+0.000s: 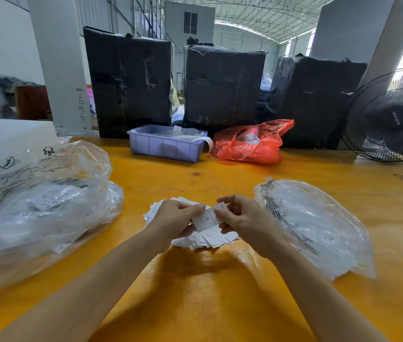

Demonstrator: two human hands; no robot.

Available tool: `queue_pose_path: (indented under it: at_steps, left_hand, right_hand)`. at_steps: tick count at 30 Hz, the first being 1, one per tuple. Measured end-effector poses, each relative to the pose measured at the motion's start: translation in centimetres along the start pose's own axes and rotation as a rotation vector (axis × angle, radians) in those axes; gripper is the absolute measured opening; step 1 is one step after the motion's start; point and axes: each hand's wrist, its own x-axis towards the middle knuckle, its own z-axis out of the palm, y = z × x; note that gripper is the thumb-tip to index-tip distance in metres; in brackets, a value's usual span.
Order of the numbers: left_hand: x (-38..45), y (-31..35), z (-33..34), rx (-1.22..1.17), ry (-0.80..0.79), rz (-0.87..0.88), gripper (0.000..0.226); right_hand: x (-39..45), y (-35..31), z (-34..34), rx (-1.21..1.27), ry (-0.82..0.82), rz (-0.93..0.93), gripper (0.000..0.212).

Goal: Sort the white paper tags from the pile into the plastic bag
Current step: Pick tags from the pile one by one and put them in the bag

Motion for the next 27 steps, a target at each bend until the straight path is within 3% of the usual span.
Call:
queue_pose_path:
  at_steps: [5,11,14,19,27]
  left_hand:
    - [-0.1,-0.1,0.4,-0.015,0.043,-0.049,0.018]
    - [-0.3,0.0,0.5,-0.057,0.089,-0.061,0.017]
    - [-0.2,0.0,0.5,-0.108,0.128,-0.058,0.019]
    - [-0.1,0.1,0.4,-0.16,0.187,-0.028,0.018]
    - [-0.3,1.2,-0.7,-0.113,-0.072,-0.13,0.036]
  right_hand:
    - [-0.2,0.2,0.4,0.019,0.045,-0.019,0.023]
    - [-0.3,0.0,1.2,0.005,-0.06,-0.028,0.021]
    - [-0.3,0.1,1.2,0.04,0.01,-0.02,0.028]
    - [-0.6,-0.1,1.5,0.015,0.003,-0.072,0.013]
    - [0.1,0.2,0.3,0.306,0.144,0.054,0.005]
